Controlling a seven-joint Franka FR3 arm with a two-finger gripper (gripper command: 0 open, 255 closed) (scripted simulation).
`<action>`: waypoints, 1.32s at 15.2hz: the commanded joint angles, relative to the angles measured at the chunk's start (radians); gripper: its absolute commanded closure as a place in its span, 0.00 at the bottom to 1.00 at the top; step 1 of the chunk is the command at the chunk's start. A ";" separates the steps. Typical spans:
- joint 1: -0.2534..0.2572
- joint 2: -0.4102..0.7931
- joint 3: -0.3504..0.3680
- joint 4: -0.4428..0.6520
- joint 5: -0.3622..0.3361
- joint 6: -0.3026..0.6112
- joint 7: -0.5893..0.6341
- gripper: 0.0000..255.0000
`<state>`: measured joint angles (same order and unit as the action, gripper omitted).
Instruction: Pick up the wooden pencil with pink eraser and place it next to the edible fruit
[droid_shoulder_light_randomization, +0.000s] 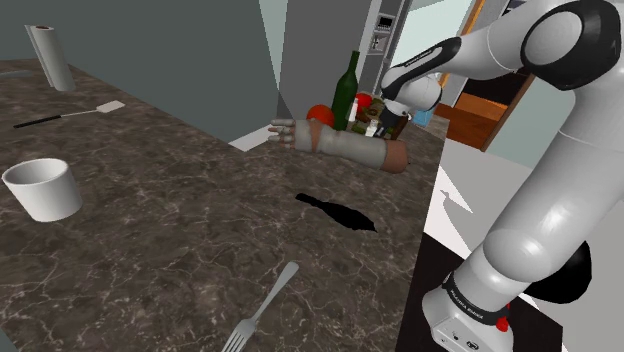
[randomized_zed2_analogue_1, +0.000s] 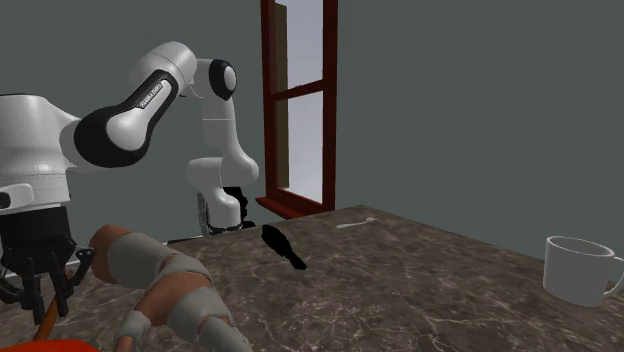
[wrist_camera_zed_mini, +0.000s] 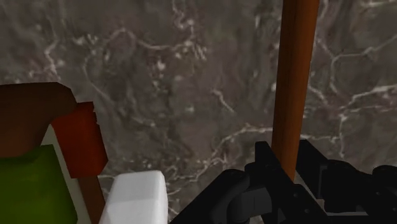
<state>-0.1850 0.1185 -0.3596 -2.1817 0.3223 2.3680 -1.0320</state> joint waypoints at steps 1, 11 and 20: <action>0.000 0.006 0.002 -0.003 0.005 0.009 -0.004 1.00; 0.000 0.006 0.002 -0.003 0.005 0.009 -0.004 0.00; -0.003 -0.081 -0.015 0.027 -0.063 -0.097 0.042 0.00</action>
<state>-0.1881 0.0395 -0.3748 -2.1564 0.2614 2.2746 -0.9921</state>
